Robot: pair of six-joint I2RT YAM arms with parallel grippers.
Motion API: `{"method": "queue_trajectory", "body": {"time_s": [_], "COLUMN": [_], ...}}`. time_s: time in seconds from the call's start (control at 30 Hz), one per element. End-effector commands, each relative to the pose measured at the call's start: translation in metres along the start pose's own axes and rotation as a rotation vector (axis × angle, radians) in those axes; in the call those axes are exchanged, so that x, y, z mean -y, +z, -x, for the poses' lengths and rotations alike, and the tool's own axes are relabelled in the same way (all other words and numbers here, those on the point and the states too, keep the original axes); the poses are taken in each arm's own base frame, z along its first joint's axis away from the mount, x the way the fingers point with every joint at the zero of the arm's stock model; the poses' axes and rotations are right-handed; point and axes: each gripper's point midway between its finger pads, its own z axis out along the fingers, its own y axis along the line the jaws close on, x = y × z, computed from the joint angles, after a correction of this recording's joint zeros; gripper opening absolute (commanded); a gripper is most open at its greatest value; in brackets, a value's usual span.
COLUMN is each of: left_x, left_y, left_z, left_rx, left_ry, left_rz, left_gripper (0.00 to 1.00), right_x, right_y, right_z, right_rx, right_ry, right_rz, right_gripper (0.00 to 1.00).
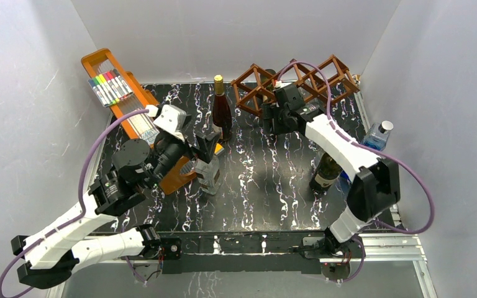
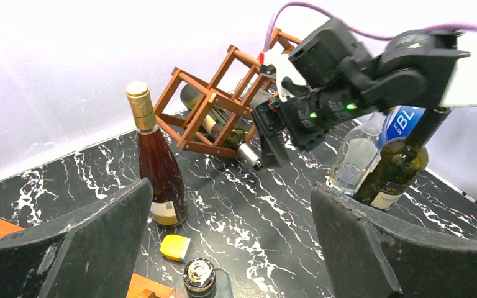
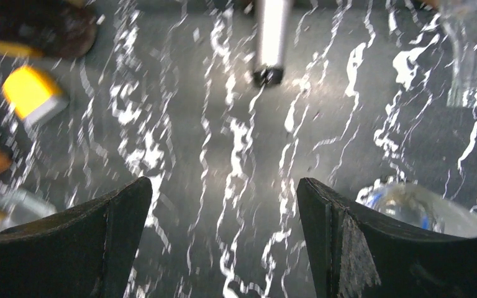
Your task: Take the wine bottle off the wine rack
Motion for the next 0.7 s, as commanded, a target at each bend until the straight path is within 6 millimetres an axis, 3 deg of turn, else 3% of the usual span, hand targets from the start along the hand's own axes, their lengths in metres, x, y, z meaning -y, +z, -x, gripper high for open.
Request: {"method": "queue_trajectory", "body": {"time_s": [0.0, 0.2, 0.33, 0.67], "left_x": [0.002, 0.003, 0.0, -0.011], "left_y": [-0.006, -0.015, -0.024, -0.038], "left_z": [0.007, 0.009, 0.01, 0.02], "left_rx": [-0.007, 0.018, 0.027, 0.057], "left_ry": [0.034, -0.014, -0.039, -0.036], "left_rz": [-0.032, -0.056, -0.053, -0.03], "left_gripper": [0.98, 0.98, 0.98, 0.98], "right_x": [0.027, 0.021, 0.024, 0.035], "right_y": [0.039, 0.08, 0.106, 0.141], "right_z": [0.035, 0.06, 0.061, 0.055], "right_rx": [0.136, 0.251, 0.267, 0.343], "right_ry": [0.094, 0.065, 0.067, 0.086], "right_rz": [-0.062, -0.021, -0.035, -0.085], "right_gripper": [0.98, 0.92, 0.8, 0.74]}}
